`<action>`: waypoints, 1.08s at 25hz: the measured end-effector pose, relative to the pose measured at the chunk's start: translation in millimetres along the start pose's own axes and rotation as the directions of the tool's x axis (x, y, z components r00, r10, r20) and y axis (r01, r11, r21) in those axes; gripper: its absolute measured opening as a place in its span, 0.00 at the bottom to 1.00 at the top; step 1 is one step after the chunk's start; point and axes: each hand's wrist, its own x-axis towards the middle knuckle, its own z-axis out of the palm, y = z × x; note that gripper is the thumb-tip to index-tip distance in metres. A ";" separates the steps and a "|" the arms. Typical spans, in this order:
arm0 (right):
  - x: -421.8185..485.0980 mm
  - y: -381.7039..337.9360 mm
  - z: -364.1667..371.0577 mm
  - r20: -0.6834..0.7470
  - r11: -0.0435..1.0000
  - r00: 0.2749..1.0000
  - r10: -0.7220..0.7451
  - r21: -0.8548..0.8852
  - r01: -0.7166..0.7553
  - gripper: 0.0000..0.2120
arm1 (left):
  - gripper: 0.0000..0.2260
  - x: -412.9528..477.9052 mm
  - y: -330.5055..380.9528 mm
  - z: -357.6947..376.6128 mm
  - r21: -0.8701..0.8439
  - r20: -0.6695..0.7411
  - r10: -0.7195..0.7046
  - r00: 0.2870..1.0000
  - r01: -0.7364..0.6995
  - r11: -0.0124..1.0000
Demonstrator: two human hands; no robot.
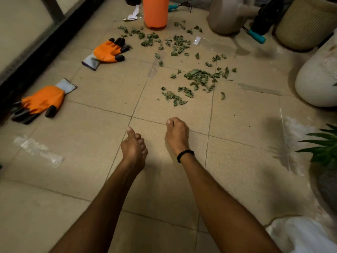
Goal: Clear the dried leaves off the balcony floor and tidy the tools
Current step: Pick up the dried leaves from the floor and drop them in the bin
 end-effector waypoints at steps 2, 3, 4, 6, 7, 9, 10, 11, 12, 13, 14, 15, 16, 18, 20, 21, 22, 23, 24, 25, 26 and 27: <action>-10.6 -27.3 1.1 0.074 0.996 0.997 0.021 0.088 -0.028 0.11 | 0.21 -13.1 12.8 -5.3 -0.073 -0.075 -0.034 0.997 0.028 0.997; -14.7 -42.5 2.4 0.134 0.985 0.989 0.058 0.154 -0.079 0.10 | 0.21 -20.0 22.6 -10.7 -0.102 -0.100 -0.038 0.994 0.027 0.994; -20.0 -59.3 5.0 0.210 0.959 0.972 0.107 0.236 -0.157 0.09 | 0.20 -27.1 33.9 -20.0 -0.127 -0.118 -0.036 0.992 0.021 0.992; -37.7 -99.0 16.1 0.399 0.835 0.897 0.189 0.416 -0.361 0.06 | 0.20 -44.8 61.5 -53.1 -0.191 -0.157 -0.021 0.987 -0.010 0.982; -50.9 -120.9 23.4 0.492 0.745 0.846 0.204 0.483 -0.460 0.06 | 0.20 -54.6 76.7 -75.6 -0.220 -0.177 -0.010 0.984 -0.029 0.975; -86.8 -168.3 44.3 0.678 0.566 0.717 0.161 0.532 -0.630 0.04 | 0.19 -79.2 109.6 -131.5 -0.270 -0.232 0.020 0.973 -0.085 0.959; -109.3 -193.3 54.9 0.755 0.511 0.647 0.109 0.516 -0.688 0.02 | 0.19 -95.1 125.4 -162.5 -0.295 -0.261 0.042 0.964 -0.121 0.948; -139.3 -222.0 68.8 0.821 0.487 0.570 0.045 0.480 -0.730 0.02 | 0.19 -116.9 140.6 -199.3 -0.318 -0.307 0.072 0.949 -0.174 0.932; -170.8 -249.6 80.8 0.870 0.468 0.493 -0.014 0.442 -0.766 0.03 | 0.20 -140.3 153.3 -234.3 -0.334 -0.348 0.105 0.932 -0.228 0.915; -205.7 -277.0 94.5 0.907 0.459 0.415 -0.069 0.398 -0.794 0.05 | 0.20 -166.9 164.1 -269.4 -0.349 -0.389 0.139 0.911 -0.285 0.893; -244.7 -305.3 106.8 0.934 0.455 0.337 -0.117 0.352 -0.818 0.07 | 0.20 -196.9 173.1 -304.8 -0.361 -0.436 0.167 0.884 -0.342 0.868; -284.3 -331.0 117.0 0.949 0.463 0.273 -0.157 0.315 -0.829 0.09 | 0.19 -226.9 179.1 -337.9 -0.364 -0.489 0.188 0.852 -0.395 0.843; -333.1 -357.0 124.0 0.961 0.494 0.204 -0.189 0.272 -0.826 0.11 | 0.19 -263.4 181.3 -375.7 -0.360 -0.569 0.198 0.798 -0.458 0.813; -421.4 -395.6 130.2 0.969 0.589 0.072 -0.235 0.201 -0.783 0.11 | 0.19 -329.1 180.0 -438.2 -0.329 -0.693 0.215 0.688 -0.568 0.755; -501.5 -418.6 129.5 0.963 0.686 -0.062 -0.262 0.141 -0.714 0.11 | 0.20 -383.4 172.6 -490.7 -0.297 -0.771 0.228 0.595 -0.652 0.698; -543.9 -428.8 127.8 0.953 0.741 -0.137 -0.272 0.117 -0.661 0.12 | 0.20 -409.9 163.8 -517.6 -0.292 -0.811 0.219 0.543 -0.699 0.653; -575.7 -436.1 127.4 0.943 0.783 -0.192 -0.272 0.101 -0.614 0.13 | 0.20 -427.3 154.8 -538.4 -0.290 -0.837 0.207 0.506 -0.732 0.617; -603.6 -439.6 130.7 0.934 0.812 -0.236 -0.268 0.086 -0.578 0.14 | 0.20 -442.0 145.3 -555.3 -0.283 -0.853 0.197 0.482 -0.746 0.603; -639.8 -444.7 133.8 0.923 0.834 -0.283 -0.259 0.066 -0.547 0.15 | 0.21 -462.7 134.8 -579.1 -0.268 -0.875 0.181 0.448 -0.761 0.590; -670.2 -448.2 138.5 0.920 0.850 -0.309 -0.239 0.045 -0.525 0.15 | 0.21 -478.6 122.5 -601.7 -0.260 -0.894 0.158 0.419 -0.774 0.577; -704.8 -449.1 140.6 0.912 0.873 -0.349 -0.217 0.021 -0.488 0.14 | 0.21 -497.8 105.1 -627.3 -0.250 -0.916 0.127 0.381 -0.788 0.563; -735.5 -450.8 141.6 0.894 0.891 -0.405 -0.191 -0.015 -0.454 0.14 | 0.20 -516.8 89.2 -650.9 -0.238 -0.931 0.107 0.349 -0.803 0.546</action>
